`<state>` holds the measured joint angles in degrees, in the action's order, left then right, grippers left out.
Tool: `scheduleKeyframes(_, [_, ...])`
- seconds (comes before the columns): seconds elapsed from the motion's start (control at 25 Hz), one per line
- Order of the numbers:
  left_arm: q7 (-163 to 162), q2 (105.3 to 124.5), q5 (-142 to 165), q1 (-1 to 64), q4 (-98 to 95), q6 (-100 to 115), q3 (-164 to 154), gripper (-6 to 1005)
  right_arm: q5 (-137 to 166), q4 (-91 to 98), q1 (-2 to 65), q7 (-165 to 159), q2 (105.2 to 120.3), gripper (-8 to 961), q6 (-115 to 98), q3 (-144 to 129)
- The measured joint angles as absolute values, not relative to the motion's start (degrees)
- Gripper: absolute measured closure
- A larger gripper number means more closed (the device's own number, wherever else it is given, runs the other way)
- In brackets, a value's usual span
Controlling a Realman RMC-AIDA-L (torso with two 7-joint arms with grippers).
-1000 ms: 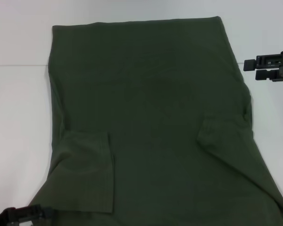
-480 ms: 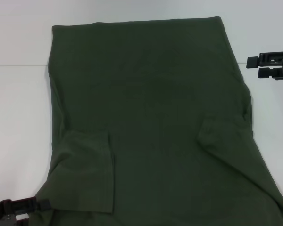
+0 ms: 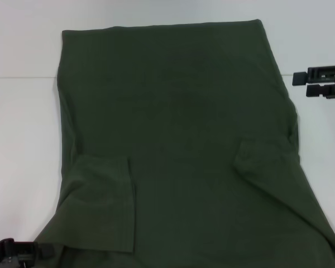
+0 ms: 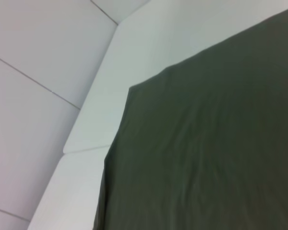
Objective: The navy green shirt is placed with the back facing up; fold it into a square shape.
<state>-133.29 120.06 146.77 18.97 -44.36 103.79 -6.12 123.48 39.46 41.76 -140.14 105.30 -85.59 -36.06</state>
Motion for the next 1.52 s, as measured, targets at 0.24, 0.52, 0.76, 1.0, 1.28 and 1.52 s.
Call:
scheduleKeyframes(0.24, [-130.11, 119.92, 146.57, 19.32, -44.76, 105.97, -6.19, 826, 128.43, 40.69, 41.10, -139.78, 104.78, 237, -88.14, -36.26])
scheduleKeyframes(0.52, [-125.67, 119.08, 146.49, 21.36, -44.73, 108.08, -5.89, 1001, 136.69, 45.02, 37.82, -140.01, 104.60, 248, -96.30, -36.26])
scheduleKeyframes(0.76, [-125.70, 118.02, 146.45, 24.38, -43.47, 105.34, -6.40, 1001, 140.97, 48.49, 34.12, -139.20, 104.76, 257, -101.01, -36.37])
scheduleKeyframes(1.0, [-125.83, 117.46, 146.45, 26.64, -42.00, 103.48, -6.94, 1001, 143.57, 47.66, 32.73, -136.97, 106.23, 267, -101.41, -36.88])
scheduleKeyframes(1.28, [-126.41, 117.24, 146.45, 27.30, -41.35, 102.51, -6.95, 1001, 148.22, 47.50, 32.66, -134.15, 109.28, 278, -101.38, -36.94])
scheduleKeyframes(1.52, [-126.64, 117.24, 146.43, 27.33, -41.30, 102.39, -6.95, 1000, 148.29, 46.33, 32.51, -131.86, 109.80, 287, -101.42, -37.41])
